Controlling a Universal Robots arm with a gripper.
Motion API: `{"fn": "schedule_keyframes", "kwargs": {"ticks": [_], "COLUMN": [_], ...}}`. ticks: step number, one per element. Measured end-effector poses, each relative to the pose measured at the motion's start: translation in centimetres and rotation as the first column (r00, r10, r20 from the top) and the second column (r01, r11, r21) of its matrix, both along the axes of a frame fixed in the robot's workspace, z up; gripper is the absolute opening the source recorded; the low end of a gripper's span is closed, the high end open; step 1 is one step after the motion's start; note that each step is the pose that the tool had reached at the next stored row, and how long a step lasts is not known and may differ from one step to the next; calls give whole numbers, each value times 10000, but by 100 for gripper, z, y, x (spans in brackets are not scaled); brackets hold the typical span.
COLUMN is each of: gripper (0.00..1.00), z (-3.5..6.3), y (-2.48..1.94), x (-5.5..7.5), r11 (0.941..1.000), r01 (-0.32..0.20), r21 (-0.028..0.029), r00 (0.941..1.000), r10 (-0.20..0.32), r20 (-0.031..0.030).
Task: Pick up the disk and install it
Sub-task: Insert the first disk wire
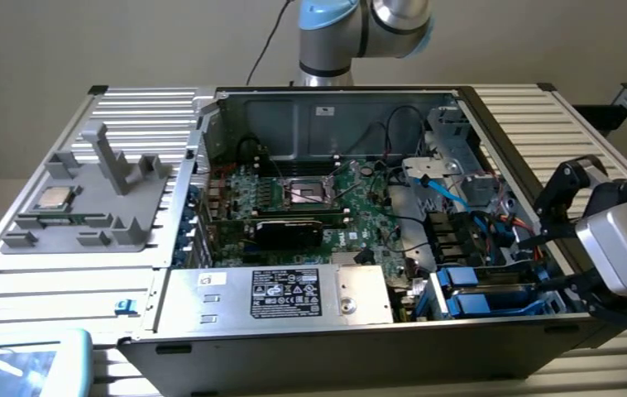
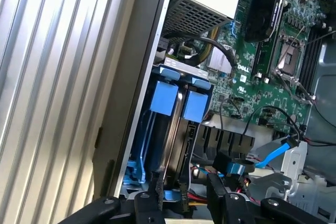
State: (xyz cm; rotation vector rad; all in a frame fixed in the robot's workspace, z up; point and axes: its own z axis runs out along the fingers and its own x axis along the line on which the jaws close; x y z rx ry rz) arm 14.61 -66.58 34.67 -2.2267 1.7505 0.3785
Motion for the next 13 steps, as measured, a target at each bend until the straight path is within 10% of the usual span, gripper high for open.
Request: {"fn": "schedule_keyframes", "kwargs": {"ticks": [5, 13], "gripper": [46, 46], "z": [-43, -119], "y": [-2, -4], "x": [5, 18], "r11": [9997, 9990], "r01": [-8, -9], "r21": [255, 447], "r00": [10000, 9997], "r10": [10, 20], "r20": [-58, -234]}}
